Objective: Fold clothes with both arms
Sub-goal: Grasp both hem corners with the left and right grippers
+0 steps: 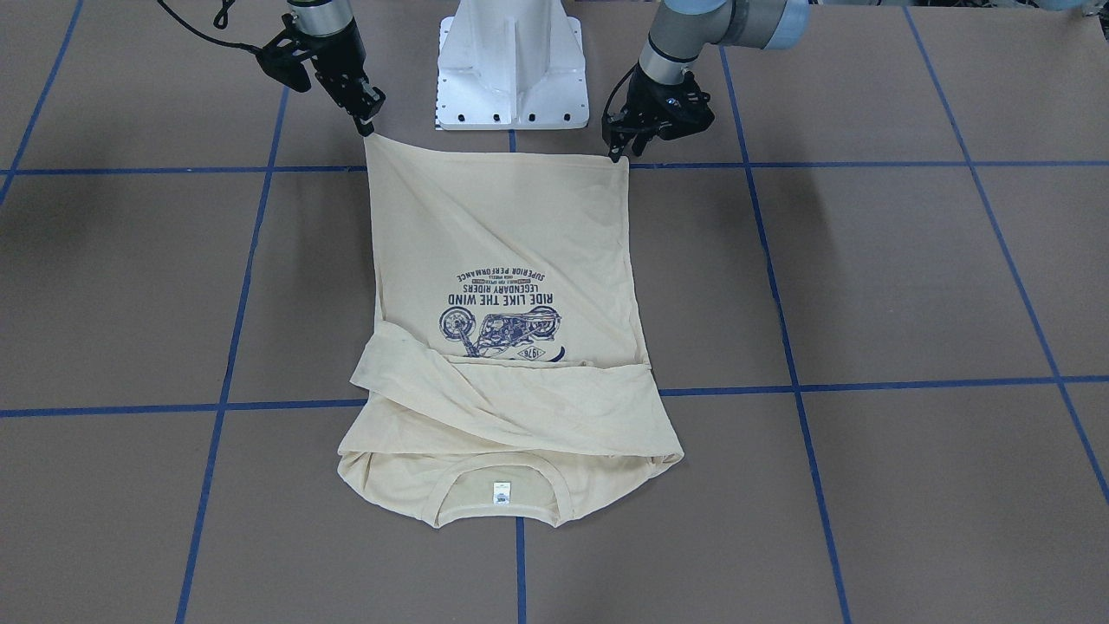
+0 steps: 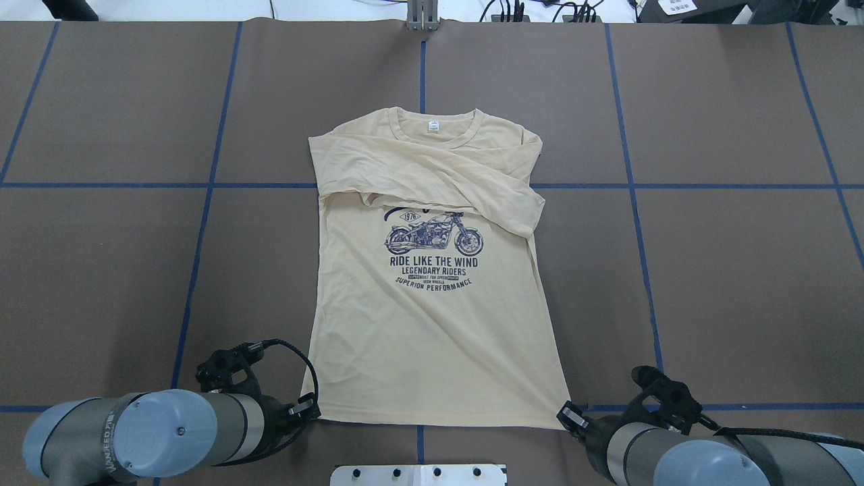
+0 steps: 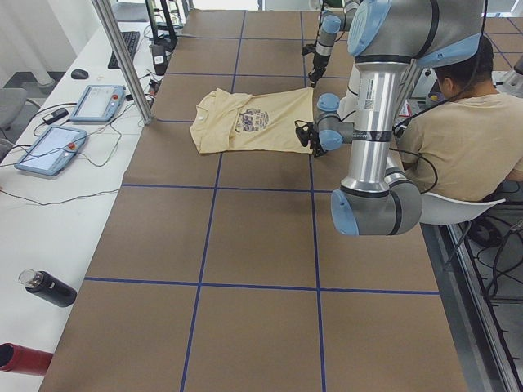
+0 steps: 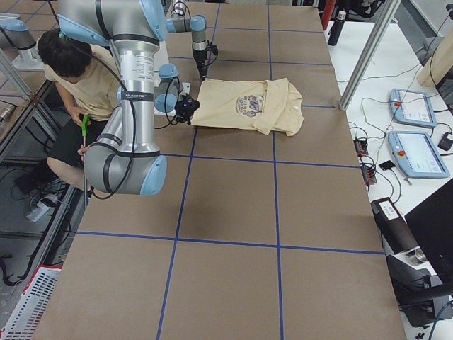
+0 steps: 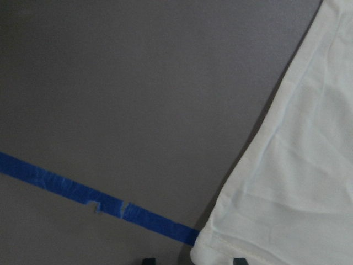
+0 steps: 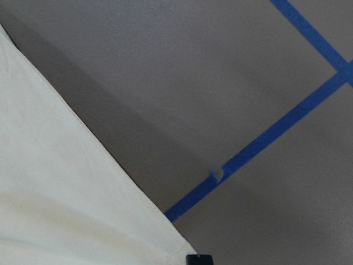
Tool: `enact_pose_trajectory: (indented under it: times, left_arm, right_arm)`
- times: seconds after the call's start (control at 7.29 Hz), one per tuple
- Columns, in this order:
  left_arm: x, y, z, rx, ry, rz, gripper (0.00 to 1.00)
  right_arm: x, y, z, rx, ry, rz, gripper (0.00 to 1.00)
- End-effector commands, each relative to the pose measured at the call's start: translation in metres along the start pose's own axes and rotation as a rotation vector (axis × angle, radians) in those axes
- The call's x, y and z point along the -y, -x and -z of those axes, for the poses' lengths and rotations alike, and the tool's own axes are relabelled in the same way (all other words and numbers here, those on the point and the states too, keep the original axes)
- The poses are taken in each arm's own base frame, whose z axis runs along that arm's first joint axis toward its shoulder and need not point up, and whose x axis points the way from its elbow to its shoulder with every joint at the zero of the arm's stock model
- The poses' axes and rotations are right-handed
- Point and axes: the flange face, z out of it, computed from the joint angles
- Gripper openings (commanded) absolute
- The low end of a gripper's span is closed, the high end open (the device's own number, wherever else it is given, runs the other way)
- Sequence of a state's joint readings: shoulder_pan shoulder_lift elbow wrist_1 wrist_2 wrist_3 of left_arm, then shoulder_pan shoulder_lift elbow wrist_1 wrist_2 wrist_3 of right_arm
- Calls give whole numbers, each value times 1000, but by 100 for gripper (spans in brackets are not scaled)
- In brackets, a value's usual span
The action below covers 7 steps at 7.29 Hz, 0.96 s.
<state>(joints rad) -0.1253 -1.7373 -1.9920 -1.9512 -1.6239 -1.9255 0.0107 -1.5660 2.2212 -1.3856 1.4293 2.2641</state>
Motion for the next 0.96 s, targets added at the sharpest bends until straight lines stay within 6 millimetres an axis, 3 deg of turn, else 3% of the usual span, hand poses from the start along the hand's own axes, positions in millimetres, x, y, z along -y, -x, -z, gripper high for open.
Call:
enact_pose_trajectory:
  times: [0.0,0.41,0.82]
  left_arm:
    - [1,-1,0,-2,-2,0,0]
    - [5,-5,8,-18,-6,3,0]
    - [10,-14,40,-73,-2,12,0]
  right_arm:
    - [0,0,0,-1,-1,0,0]
    - [1,0,0,-1,-4,-1,0]
    - [0,0,1,2,0,0,0]
